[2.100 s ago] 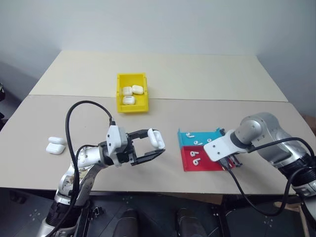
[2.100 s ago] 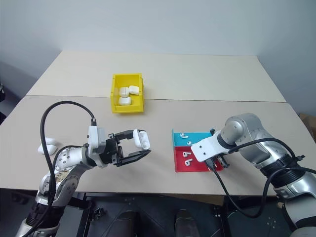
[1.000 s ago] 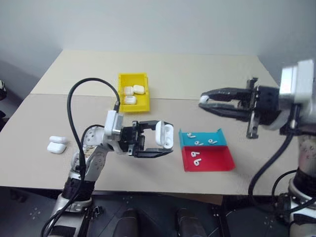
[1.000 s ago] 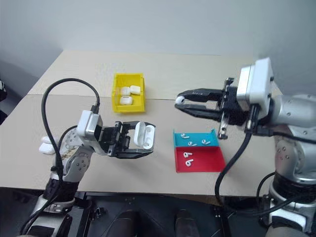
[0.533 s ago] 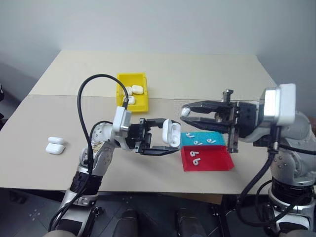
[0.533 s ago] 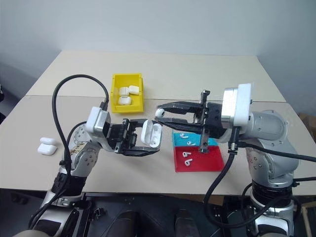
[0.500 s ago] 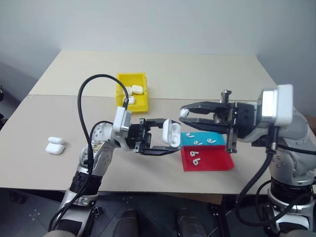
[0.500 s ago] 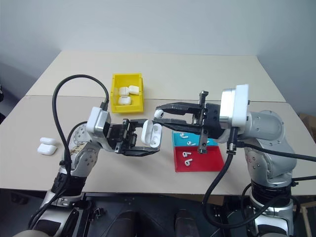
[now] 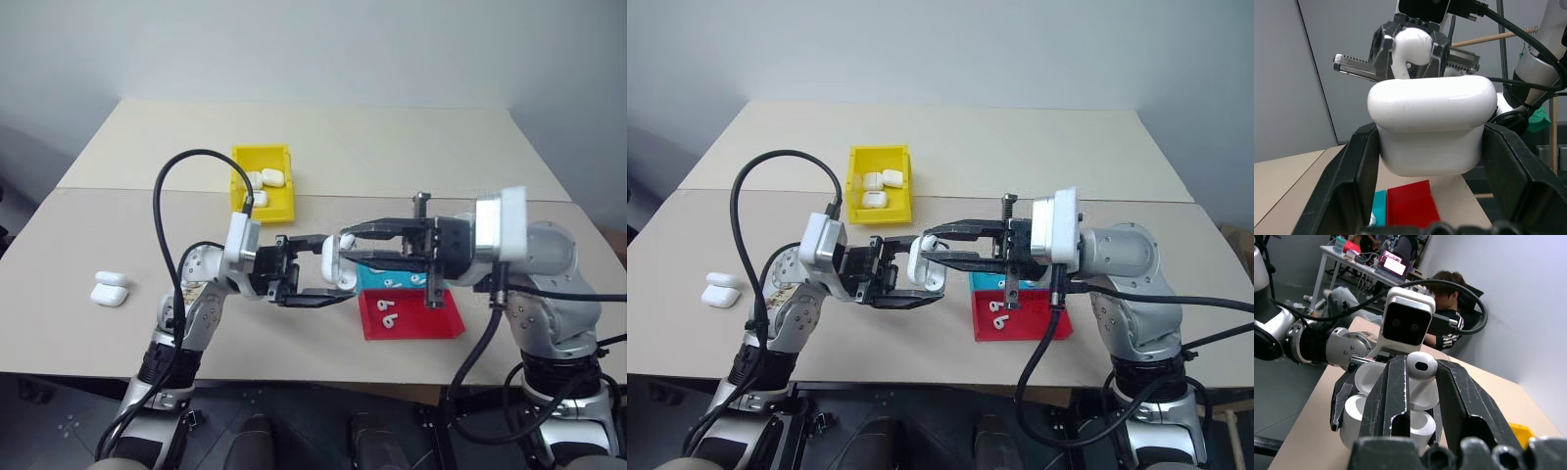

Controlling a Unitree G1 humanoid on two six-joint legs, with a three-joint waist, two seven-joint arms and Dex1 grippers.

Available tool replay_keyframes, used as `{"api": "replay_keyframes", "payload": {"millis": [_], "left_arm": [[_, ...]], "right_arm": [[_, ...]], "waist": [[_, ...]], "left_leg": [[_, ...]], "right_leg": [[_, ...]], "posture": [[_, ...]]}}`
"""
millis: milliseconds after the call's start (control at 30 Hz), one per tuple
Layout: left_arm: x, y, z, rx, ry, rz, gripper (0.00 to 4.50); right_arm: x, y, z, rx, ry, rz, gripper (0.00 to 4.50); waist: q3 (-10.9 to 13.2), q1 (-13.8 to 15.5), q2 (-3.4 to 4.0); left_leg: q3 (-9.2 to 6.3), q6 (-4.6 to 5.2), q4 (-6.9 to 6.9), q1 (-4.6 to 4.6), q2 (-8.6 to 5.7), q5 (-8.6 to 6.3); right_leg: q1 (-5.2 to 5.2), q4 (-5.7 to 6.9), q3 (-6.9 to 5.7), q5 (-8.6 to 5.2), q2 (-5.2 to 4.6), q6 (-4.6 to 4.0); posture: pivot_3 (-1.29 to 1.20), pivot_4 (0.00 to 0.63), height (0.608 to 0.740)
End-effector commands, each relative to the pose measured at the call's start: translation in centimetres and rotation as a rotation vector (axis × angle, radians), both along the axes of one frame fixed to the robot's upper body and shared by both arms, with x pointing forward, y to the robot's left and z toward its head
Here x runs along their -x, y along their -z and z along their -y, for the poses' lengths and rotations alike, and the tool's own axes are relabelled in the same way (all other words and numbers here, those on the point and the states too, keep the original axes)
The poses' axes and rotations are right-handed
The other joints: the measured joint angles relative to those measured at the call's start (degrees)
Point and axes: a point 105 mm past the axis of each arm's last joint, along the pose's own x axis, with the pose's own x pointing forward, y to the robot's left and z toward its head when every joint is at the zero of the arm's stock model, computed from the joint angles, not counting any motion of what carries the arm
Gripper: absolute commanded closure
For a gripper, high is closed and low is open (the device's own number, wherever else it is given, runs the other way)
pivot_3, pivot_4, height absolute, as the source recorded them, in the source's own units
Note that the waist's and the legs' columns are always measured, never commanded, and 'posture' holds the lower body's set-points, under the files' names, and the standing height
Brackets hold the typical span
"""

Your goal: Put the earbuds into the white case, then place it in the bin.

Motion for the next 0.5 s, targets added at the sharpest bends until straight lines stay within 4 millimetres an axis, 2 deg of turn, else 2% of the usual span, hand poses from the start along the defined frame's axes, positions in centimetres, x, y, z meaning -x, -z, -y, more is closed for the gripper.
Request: {"api": "replay_keyframes", "payload": {"millis": [33, 500], "left_arm": [[0.5, -1.0, 0.0, 0.018, 0.004, 0.061, 1.70], [0.4, -0.9, 0.1, 0.015, 0.000, 0.062, 1.70]], "right_arm": [[0.0, 0.0, 0.3, 0.008, 0.016, 0.040, 3.74], [-0.3, 1.1, 0.4, 0.048, 0.040, 0.066, 3.74]], "waist": [[0.00, 0.03, 0.00], [0.00, 0.03, 0.00]], "left_leg": [[0.00, 0.00, 0.00, 0.00, 0.00, 0.00], [0.00, 0.00, 0.00, -0.01, 0.00, 0.00]], "right_leg": [[0.00, 0.00, 0.00, 0.00, 0.00, 0.00], [-0.01, -0.02, 0.00, 0.00, 0.00, 0.00]], "posture": [[0.00, 0.150, 0.740], [0.00, 0.150, 0.740]]}}
